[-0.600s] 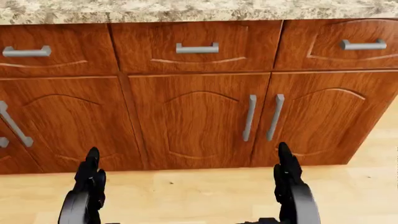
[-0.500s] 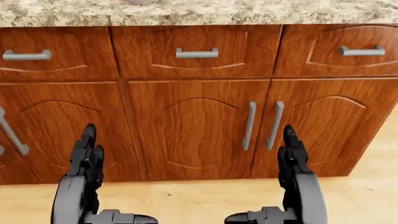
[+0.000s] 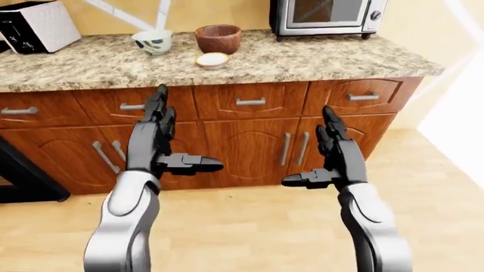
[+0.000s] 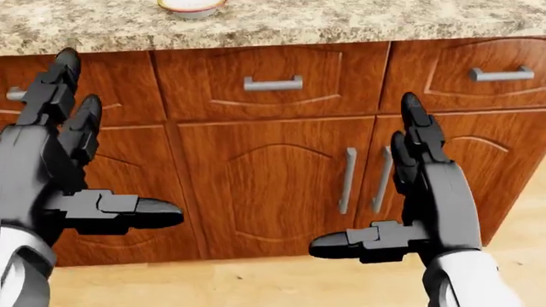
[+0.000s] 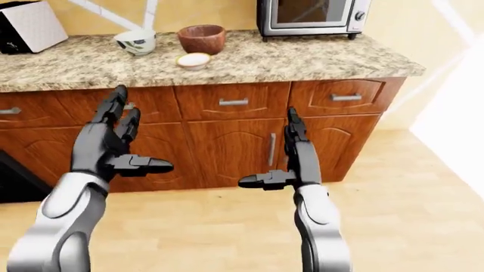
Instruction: Stack the bowls from largest to smallest.
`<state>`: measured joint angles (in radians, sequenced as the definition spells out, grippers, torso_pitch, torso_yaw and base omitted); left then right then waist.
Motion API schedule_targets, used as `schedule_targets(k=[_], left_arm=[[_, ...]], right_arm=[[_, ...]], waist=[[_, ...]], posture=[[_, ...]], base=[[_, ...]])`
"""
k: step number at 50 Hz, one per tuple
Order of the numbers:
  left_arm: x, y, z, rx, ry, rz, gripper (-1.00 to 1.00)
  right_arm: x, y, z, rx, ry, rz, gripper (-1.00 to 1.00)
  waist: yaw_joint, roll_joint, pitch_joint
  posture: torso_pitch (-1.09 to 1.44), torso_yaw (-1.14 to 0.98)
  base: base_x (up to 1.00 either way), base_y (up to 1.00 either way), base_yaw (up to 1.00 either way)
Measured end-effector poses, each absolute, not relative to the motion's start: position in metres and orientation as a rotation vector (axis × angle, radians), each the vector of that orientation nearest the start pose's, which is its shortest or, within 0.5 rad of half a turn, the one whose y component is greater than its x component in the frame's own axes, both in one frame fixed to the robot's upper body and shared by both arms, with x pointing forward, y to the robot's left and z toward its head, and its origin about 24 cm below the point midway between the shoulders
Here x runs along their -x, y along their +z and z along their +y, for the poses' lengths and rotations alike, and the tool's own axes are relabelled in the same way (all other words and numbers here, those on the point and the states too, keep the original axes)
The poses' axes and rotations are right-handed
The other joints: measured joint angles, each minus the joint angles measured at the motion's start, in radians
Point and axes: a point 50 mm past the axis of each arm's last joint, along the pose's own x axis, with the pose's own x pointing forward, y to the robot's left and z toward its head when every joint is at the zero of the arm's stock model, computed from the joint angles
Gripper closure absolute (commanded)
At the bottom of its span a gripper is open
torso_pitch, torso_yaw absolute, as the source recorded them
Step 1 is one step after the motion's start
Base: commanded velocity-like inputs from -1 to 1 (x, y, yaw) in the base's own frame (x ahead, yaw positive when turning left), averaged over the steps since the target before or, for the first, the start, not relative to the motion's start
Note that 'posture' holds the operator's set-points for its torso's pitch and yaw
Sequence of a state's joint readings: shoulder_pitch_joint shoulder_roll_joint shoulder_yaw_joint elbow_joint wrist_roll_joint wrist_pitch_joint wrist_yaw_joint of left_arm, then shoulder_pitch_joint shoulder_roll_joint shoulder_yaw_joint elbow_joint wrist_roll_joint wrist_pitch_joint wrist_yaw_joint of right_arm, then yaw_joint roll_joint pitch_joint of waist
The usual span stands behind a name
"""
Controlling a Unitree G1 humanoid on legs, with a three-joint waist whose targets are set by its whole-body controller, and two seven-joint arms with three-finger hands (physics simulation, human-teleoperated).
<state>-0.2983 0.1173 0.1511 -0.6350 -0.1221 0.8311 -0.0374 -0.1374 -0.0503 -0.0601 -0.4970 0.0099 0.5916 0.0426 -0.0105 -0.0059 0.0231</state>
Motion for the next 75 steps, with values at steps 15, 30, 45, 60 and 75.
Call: schedule_targets(k=[15,30,45,60,75], left_arm=[[-0.257,0.222,0.171,-0.027,-0.035,-0.142,-1.0],[-0.25,0.259,0.174,-0.014,-0.053,-0.201,-1.0],[-0.239,0.278,0.182,-0.016,-0.069,-0.229,-1.0],[-0.238,0.286,0.188,-0.025,-0.027,-0.225,-1.0],[-0.238,0.295,0.173,-0.067,-0.093,-0.239,-1.0]], right_arm=[[-0.264,0.165,-0.157,0.008,0.043,-0.06,-1.0],[-0.256,0.207,-0.162,0.008,0.032,-0.167,-1.0],[-0.245,0.238,-0.164,0.019,0.018,-0.24,-1.0],[-0.245,0.236,-0.165,-0.019,0.052,-0.24,-1.0],[-0.245,0.237,-0.166,-0.005,0.04,-0.25,-1.0]], waist=[[-0.012,0.07,0.022],[-0.005,0.026,0.057],[0.065,0.087,0.008],[0.035,0.048,0.006],[-0.029,0.041,0.027]], posture=[[0.0,0.0],[0.0,0.0],[0.0,0.0],[0.0,0.0],[0.0,0.0]], base=[[0.58,0.5,0.0],[0.57,0.13,0.0],[0.01,0.61,0.0],[0.0,0.08,-0.06],[0.24,0.0,0.0]])
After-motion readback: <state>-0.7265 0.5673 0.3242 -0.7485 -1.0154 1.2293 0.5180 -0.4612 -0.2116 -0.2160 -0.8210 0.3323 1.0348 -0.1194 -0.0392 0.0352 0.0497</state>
